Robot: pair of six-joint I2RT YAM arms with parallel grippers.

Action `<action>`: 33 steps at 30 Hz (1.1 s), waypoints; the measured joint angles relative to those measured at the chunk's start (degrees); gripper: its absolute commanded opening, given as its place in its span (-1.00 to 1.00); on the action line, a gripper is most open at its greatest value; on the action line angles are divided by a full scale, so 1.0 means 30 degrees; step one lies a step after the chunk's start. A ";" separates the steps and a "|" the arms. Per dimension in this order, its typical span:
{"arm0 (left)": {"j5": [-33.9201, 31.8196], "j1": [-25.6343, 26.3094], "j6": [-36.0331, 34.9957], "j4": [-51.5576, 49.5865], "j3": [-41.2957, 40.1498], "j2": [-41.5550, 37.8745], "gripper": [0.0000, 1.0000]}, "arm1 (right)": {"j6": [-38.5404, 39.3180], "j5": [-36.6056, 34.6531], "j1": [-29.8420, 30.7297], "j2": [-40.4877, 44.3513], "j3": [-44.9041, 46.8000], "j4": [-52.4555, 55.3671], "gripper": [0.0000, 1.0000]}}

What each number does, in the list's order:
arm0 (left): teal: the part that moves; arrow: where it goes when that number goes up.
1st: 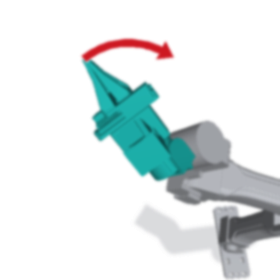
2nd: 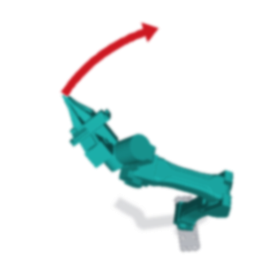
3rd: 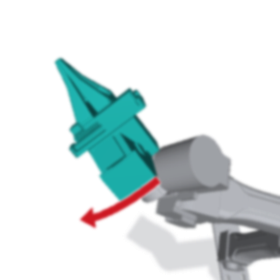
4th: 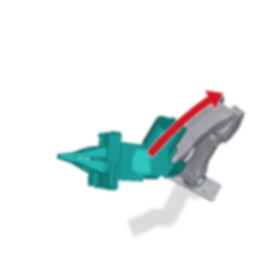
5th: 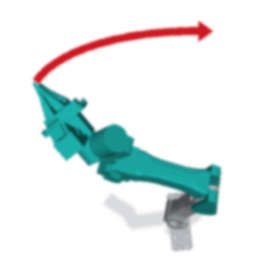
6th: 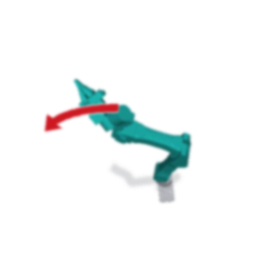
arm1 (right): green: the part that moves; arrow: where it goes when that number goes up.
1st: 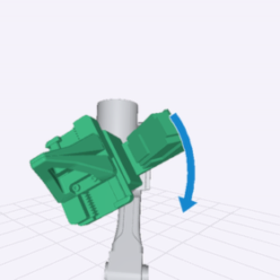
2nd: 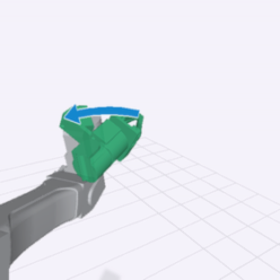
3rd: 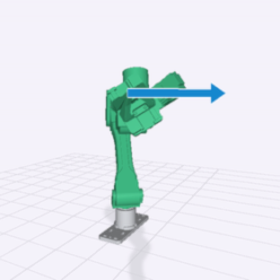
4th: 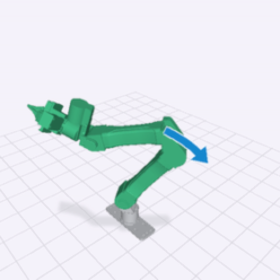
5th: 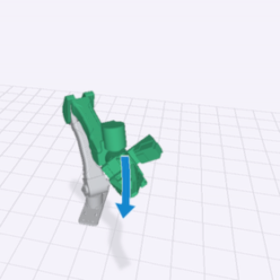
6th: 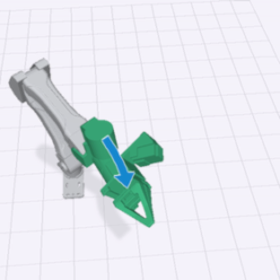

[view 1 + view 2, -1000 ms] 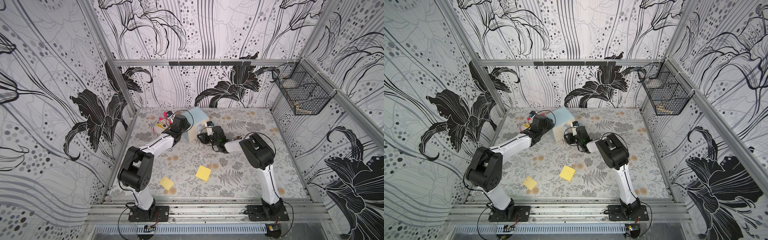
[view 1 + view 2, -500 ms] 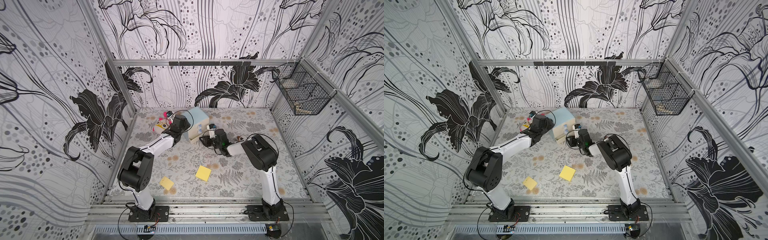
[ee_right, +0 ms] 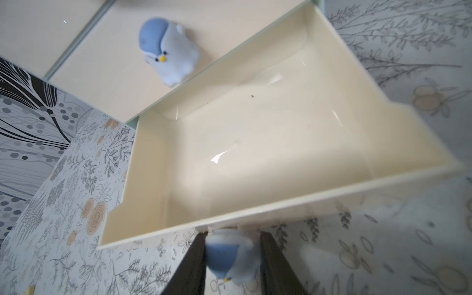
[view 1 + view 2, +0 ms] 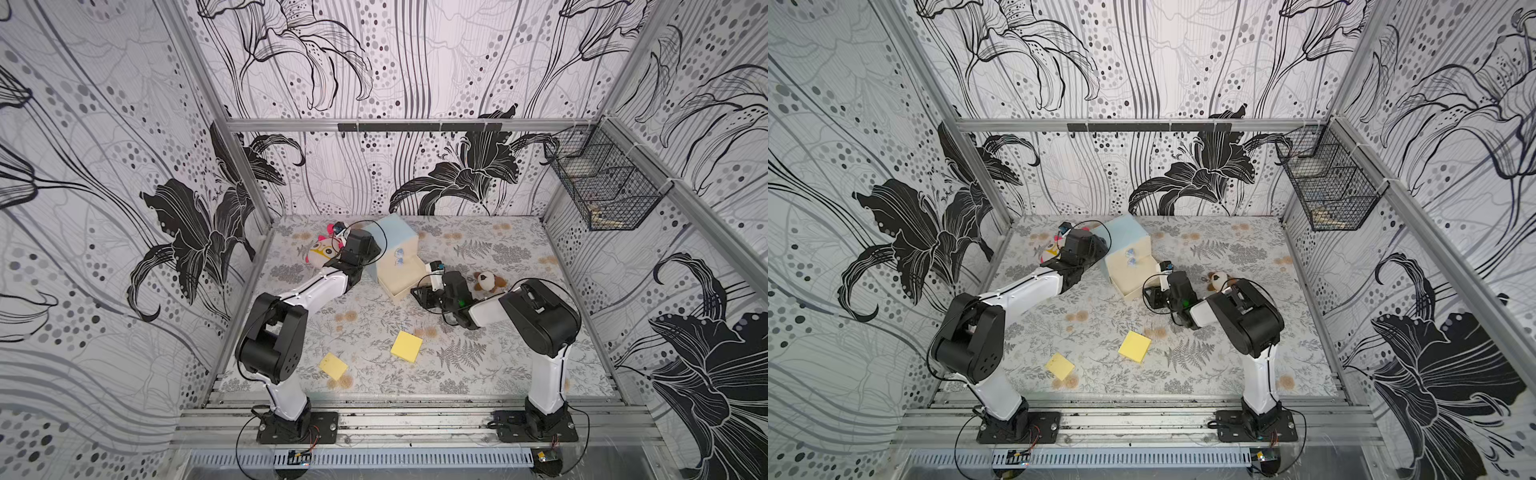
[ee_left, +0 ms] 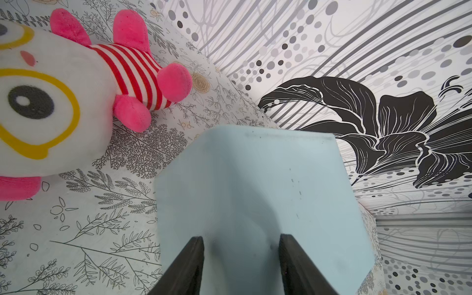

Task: Please put the sticky notes in the drawer by color
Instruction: Open the drawer in the storage box.

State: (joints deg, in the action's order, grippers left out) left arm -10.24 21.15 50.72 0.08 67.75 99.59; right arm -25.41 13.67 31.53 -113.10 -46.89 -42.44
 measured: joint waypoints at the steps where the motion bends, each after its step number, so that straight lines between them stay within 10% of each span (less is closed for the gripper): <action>1: 0.0000 0.0000 0.0000 0.0007 0.0000 0.0000 0.04 | 0.0058 0.0000 0.0000 0.0051 0.0058 0.0007 -0.16; 8: 0.0051 0.0000 -0.0015 0.0007 0.0000 0.0000 0.05 | 0.0736 -0.0466 0.0000 0.0634 0.0153 0.0794 0.50; 26: 0.0022 0.0284 -0.1559 -0.1341 -0.1020 -0.3453 0.97 | 0.4189 -0.2018 0.2659 0.8408 0.3053 0.7839 0.98; 33: -0.0743 0.0350 -0.1792 -0.1144 -0.3927 -0.7264 0.94 | 0.8422 -0.2157 0.5872 0.7519 -0.0051 1.3056 0.98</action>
State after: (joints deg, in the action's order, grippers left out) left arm -12.47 22.20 45.34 -3.36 55.96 77.80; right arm -0.14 7.20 49.15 -90.54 -47.05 -3.27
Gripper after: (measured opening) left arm 0.973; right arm 0.987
